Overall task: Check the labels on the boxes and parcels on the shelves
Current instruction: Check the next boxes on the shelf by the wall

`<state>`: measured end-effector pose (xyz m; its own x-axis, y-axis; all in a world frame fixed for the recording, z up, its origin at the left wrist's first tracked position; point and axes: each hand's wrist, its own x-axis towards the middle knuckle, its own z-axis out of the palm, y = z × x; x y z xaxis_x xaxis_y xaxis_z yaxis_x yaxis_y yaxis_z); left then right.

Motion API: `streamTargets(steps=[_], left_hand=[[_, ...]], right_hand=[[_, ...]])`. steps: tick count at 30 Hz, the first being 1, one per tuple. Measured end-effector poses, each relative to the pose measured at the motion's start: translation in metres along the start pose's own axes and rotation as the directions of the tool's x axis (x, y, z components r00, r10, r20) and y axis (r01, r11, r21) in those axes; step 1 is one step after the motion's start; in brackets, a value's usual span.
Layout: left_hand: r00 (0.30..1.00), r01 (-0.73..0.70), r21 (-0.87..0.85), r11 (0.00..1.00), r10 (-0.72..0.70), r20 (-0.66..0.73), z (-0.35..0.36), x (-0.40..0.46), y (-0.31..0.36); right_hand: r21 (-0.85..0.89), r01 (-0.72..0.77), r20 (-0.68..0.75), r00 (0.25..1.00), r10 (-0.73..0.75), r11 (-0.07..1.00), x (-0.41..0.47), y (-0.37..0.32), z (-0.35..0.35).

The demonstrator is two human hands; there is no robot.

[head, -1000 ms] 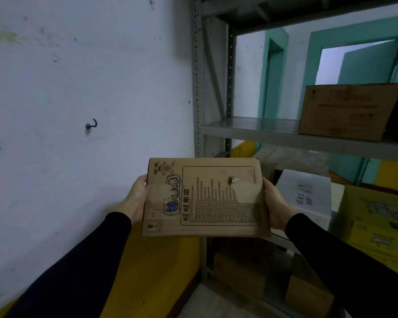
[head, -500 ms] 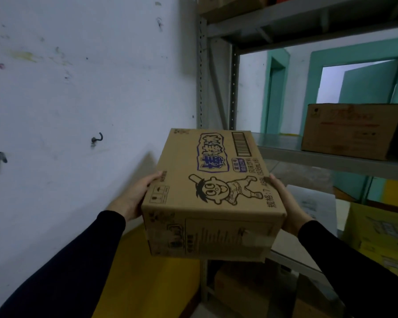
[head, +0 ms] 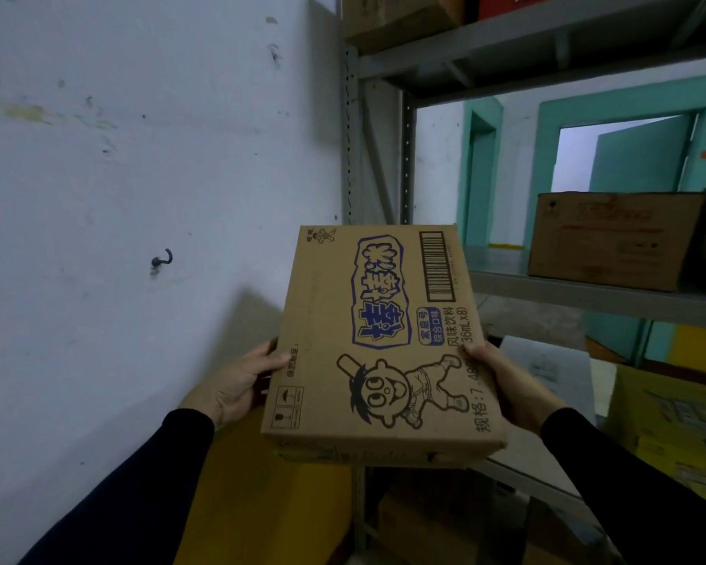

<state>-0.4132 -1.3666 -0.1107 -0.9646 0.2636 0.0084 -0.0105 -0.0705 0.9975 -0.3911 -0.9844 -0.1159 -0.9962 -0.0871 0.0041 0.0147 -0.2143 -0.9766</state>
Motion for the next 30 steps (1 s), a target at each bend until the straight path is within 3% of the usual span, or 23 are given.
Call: streamTargets(steps=[9, 13, 17, 19, 21, 25, 30], left_hand=[[1.0, -0.019, -0.044, 0.999, 0.02, 0.012, -0.001, 0.009, 0.011], [0.995, -0.079, -0.049, 0.996, 0.076, -0.069, 0.006, 0.013, 0.025], [0.978, 0.057, -0.197, 0.979, -0.095, -0.187, 0.003, 0.026, 0.04], [0.967, 0.143, -0.175, 0.974, -0.175, -0.187, 0.004, 0.031, 0.043], [0.969, 0.192, -0.115, 0.975, -0.207, -0.133, 0.016, 0.025, 0.041], [0.995, 0.098, -0.076, 0.992, -0.099, -0.013, 0.032, 0.017, 0.031], [0.992, 0.017, -0.121, 0.993, -0.032, -0.124, 0.023, 0.024, 0.05]], right_hand=[[-0.025, 0.055, -0.016, 0.998, -0.055, 0.998, 0.003, -0.003, -0.004], [-0.049, 0.161, -0.005, 0.987, -0.162, 0.986, -0.002, -0.01, -0.007], [0.068, 0.147, -0.085, 0.986, -0.141, 0.987, -0.005, -0.027, -0.013], [0.068, 0.028, -0.123, 0.992, -0.02, 0.997, -0.004, -0.032, -0.01], [-0.004, -0.004, -0.124, 0.992, 0.004, 1.0, -0.006, -0.03, 0.001], [-0.032, 0.035, -0.196, 0.98, -0.041, 0.999, -0.007, -0.008, 0.008], [-0.041, 0.051, -0.155, 0.986, -0.057, 0.998, -0.008, -0.001, 0.004]])
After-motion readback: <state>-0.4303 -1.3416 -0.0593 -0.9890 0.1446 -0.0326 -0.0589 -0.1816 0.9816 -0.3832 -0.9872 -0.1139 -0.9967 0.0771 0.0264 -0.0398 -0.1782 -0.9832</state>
